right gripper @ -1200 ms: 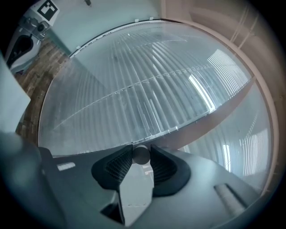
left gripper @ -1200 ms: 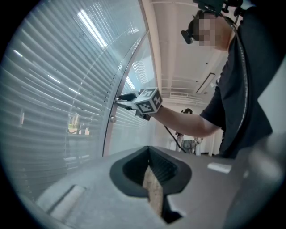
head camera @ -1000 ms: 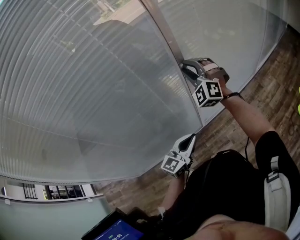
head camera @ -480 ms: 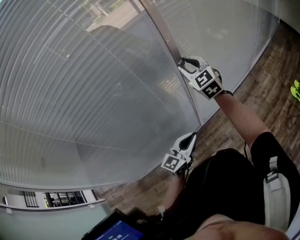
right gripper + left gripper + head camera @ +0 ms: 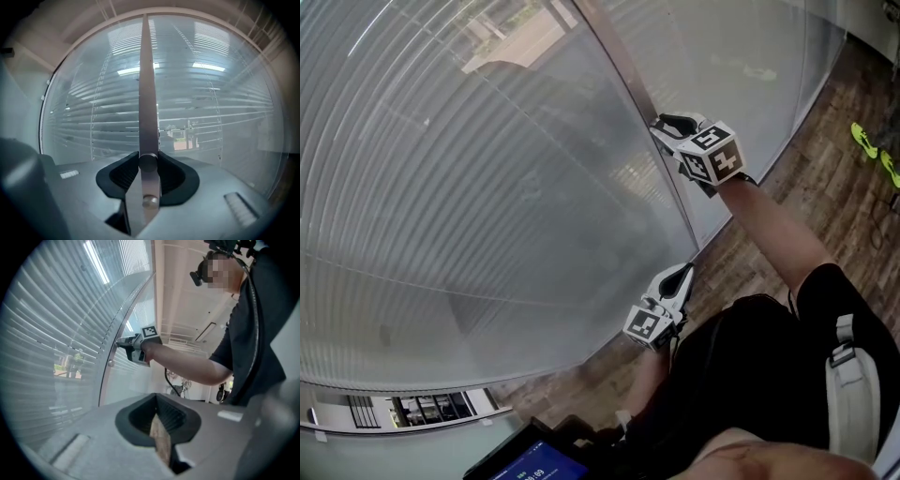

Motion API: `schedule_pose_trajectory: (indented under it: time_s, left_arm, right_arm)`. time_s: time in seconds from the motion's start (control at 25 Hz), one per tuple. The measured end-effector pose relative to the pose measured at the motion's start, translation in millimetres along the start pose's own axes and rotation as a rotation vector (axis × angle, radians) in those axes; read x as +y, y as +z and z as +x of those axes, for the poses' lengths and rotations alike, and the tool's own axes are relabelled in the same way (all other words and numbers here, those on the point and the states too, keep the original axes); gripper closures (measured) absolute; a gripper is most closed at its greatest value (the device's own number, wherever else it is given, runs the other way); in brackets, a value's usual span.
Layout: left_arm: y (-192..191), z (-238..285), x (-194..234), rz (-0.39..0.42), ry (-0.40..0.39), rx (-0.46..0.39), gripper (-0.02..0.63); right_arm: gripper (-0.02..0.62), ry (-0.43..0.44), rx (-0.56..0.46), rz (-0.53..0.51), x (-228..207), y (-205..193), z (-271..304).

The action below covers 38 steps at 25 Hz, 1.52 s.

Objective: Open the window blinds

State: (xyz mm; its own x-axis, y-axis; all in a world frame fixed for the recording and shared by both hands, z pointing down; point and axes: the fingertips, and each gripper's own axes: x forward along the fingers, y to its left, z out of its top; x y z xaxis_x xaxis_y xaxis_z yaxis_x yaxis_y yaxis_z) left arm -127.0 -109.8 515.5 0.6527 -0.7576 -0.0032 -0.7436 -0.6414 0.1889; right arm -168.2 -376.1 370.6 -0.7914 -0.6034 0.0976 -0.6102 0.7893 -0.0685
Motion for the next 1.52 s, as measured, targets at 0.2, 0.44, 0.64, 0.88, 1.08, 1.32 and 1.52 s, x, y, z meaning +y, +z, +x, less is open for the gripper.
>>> schedule_pose_trajectory:
  time_s: [0.2, 0.44, 0.64, 0.88, 1.08, 1.32, 1.52]
  left_arm:
    - [-8.4, 0.4, 1.2, 0.003, -0.032, 0.004, 0.604]
    - [-5.1, 1.9, -3.0, 0.029, -0.055, -0.022, 0.604]
    - [0.4, -0.2, -4.4, 0.016, -0.055, -0.018, 0.604]
    - [-2.3, -4.0, -1.7, 0.024, -0.054, -0.010, 0.604]
    - [-0.6, -3.8, -2.0, 0.016, -0.048, -0.022, 0.604]
    - [-3.9, -3.5, 3.4, 0.008, -0.037, -0.020, 0.604]
    - [-2.1, 2.5, 2.8, 0.006, -0.041, -0.008, 0.604]
  right_arm:
    - [0.469, 0.015, -0.016, 0.152, -2.2, -5.7, 1.3]
    - [0.469, 0.026, -0.034, 0.256, -2.9, -0.9, -5.3]
    - [0.469, 0.019, -0.037, 0.257, -1.9, 1.7, -6.7]
    - [0.469, 0.013, -0.044, 0.250, -1.4, 2.2, -6.7]
    - [0.465, 0.025, -0.033, 0.207, -1.0, 2.5, -6.2]
    - [0.430, 0.031, -0.001, 0.034, 4.4, 1.9, -6.3]
    - [0.414, 0.005, 0.025, -0.187, 3.1, -0.6, -13.1]
